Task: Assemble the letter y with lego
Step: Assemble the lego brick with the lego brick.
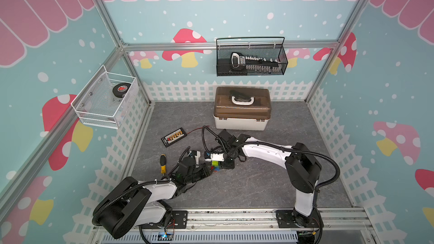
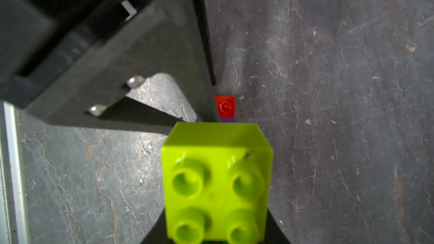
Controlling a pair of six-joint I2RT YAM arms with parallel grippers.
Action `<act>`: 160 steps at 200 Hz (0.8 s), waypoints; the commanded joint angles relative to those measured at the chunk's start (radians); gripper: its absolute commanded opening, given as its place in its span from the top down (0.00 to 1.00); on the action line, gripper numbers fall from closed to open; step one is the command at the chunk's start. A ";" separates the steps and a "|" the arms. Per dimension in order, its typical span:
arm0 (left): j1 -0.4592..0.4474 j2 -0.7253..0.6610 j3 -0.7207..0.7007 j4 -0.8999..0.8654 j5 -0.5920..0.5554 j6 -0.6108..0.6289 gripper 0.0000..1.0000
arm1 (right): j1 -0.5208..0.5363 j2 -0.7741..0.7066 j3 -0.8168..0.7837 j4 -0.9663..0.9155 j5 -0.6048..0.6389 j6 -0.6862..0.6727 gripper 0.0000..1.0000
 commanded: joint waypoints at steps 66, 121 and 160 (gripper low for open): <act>0.000 0.041 -0.038 -0.133 -0.042 0.018 0.49 | 0.006 0.069 0.071 -0.066 0.015 -0.058 0.74; 0.001 0.028 -0.049 -0.126 -0.044 0.012 0.48 | 0.010 0.076 0.086 -0.074 0.019 -0.050 0.74; 0.000 -0.016 -0.048 -0.162 -0.056 0.013 0.47 | 0.010 0.079 0.093 -0.081 0.019 -0.047 0.74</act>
